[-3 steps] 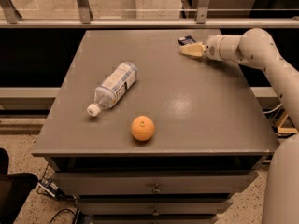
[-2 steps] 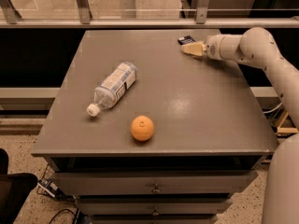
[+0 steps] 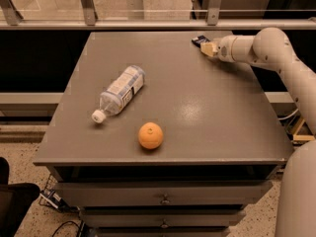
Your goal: Pick rxbar blueberry
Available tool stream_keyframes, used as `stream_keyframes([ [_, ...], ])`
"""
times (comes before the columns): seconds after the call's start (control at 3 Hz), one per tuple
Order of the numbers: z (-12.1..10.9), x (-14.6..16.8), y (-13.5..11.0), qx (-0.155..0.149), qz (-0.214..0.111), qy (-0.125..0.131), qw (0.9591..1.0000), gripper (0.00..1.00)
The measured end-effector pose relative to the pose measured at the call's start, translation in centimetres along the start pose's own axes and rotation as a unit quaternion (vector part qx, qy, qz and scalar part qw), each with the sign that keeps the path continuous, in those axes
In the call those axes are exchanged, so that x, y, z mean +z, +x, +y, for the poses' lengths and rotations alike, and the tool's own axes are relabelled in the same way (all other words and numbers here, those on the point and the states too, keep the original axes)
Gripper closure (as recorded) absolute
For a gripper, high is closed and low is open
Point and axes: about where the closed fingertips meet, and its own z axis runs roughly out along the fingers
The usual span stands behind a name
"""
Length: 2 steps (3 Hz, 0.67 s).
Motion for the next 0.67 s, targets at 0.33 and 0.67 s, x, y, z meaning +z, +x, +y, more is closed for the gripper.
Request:
stream_keyframes([
  [0.33,0.01,0.01,0.0,0.0,0.0,0.0,1.0,1.0],
  [0.67,0.01,0.01,-0.01,0.0,0.0,0.0,1.0,1.0],
])
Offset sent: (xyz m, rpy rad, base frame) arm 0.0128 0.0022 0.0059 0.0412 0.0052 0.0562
